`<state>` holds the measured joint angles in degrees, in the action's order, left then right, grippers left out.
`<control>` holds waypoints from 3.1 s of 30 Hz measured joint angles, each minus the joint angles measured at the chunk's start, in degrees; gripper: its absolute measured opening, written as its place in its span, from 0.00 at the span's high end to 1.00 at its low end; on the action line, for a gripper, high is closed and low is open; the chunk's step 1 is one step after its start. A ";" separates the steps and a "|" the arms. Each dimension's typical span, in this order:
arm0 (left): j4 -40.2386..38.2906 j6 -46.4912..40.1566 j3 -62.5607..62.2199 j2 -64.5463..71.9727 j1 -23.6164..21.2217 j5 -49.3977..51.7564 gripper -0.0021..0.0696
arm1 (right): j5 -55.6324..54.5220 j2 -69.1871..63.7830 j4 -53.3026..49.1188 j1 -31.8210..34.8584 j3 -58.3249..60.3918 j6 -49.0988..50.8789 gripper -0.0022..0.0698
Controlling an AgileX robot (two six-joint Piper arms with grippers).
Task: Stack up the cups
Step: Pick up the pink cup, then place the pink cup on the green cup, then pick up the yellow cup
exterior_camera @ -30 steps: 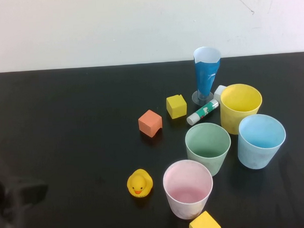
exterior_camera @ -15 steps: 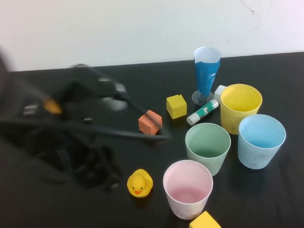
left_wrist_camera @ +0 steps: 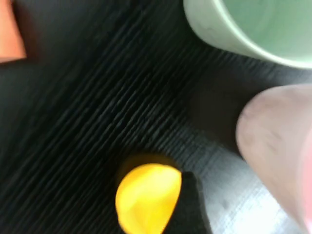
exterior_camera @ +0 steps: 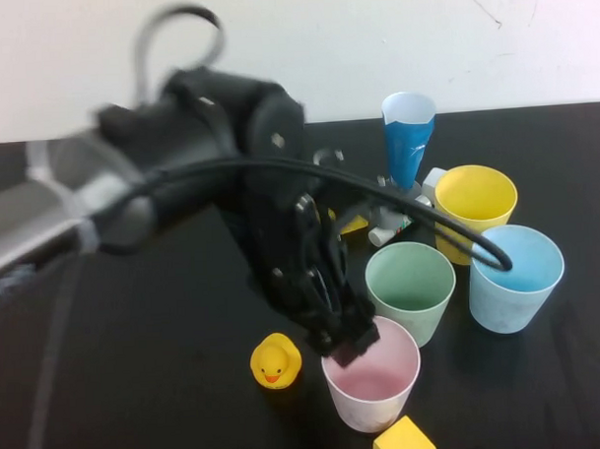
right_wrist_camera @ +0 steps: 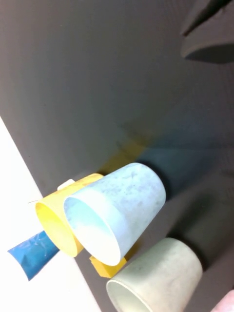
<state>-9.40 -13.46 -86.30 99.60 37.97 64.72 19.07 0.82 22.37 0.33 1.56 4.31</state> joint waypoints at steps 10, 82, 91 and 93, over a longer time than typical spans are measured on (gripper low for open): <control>2.25 1.46 -0.21 7.87 0.00 2.12 0.88 | 0.00 0.00 0.00 0.00 0.00 -0.53 0.97; 3.49 0.82 4.23 -12.64 0.00 -11.64 0.97 | 13.38 -16.78 -4.07 0.00 -24.10 -22.27 0.97; 1.54 4.47 32.05 -34.65 0.00 -24.24 0.97 | 30.79 -44.49 -10.62 0.00 -51.66 -33.22 0.97; 1.32 5.17 36.54 -38.25 0.00 -25.78 0.97 | 36.14 -51.03 -10.62 0.00 -57.88 -35.49 0.97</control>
<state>-8.08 -8.29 -49.76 61.35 37.97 38.94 55.21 -50.21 11.75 0.33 -56.32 -31.18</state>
